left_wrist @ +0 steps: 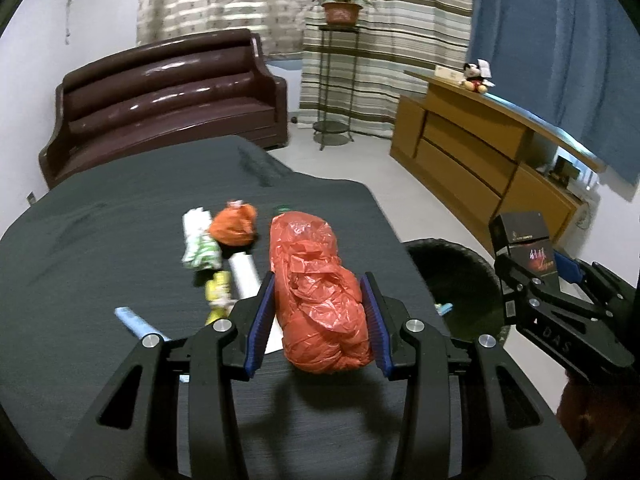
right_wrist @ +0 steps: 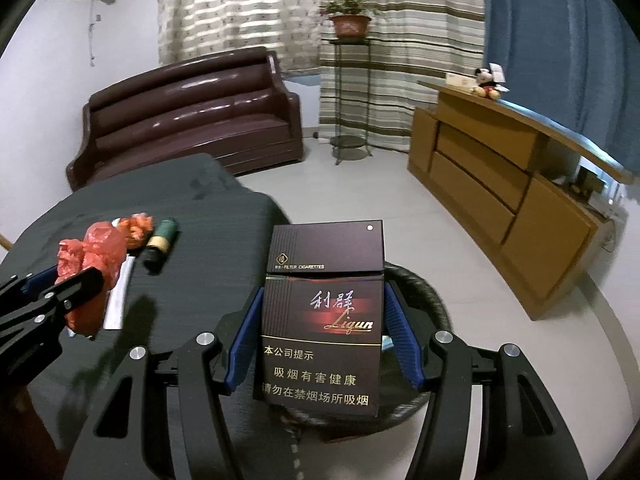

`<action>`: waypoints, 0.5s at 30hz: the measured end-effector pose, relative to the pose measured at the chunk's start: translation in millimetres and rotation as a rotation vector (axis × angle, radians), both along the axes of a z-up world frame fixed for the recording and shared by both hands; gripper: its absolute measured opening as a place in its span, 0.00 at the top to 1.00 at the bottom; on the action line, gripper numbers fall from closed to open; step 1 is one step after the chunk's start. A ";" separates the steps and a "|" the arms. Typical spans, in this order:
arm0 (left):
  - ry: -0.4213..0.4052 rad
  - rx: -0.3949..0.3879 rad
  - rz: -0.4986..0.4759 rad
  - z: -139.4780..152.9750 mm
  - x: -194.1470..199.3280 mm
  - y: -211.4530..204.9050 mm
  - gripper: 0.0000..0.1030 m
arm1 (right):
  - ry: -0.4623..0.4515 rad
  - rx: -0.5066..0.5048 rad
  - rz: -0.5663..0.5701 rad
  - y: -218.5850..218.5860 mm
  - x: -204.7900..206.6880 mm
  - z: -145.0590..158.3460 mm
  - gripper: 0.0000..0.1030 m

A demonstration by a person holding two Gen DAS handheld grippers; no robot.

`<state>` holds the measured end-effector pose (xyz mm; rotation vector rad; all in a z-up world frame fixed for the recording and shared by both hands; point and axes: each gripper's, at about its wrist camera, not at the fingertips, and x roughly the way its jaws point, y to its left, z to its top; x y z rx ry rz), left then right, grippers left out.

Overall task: Collect trash
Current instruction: 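Carry the red bag and cigarette box into the black bin, opening both tools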

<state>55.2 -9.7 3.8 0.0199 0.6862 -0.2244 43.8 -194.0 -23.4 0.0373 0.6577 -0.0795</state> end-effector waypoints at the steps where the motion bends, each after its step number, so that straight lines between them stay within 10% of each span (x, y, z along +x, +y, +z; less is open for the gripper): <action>1: -0.002 0.000 -0.008 -0.5 -0.5 -3.9 0.60 | 0.001 -0.001 -0.011 -4.6 -0.8 -0.8 0.43; 15: -0.023 0.020 -0.120 -9.2 13.8 -70.8 0.60 | 0.017 0.023 -0.106 -52.3 3.1 -14.2 0.43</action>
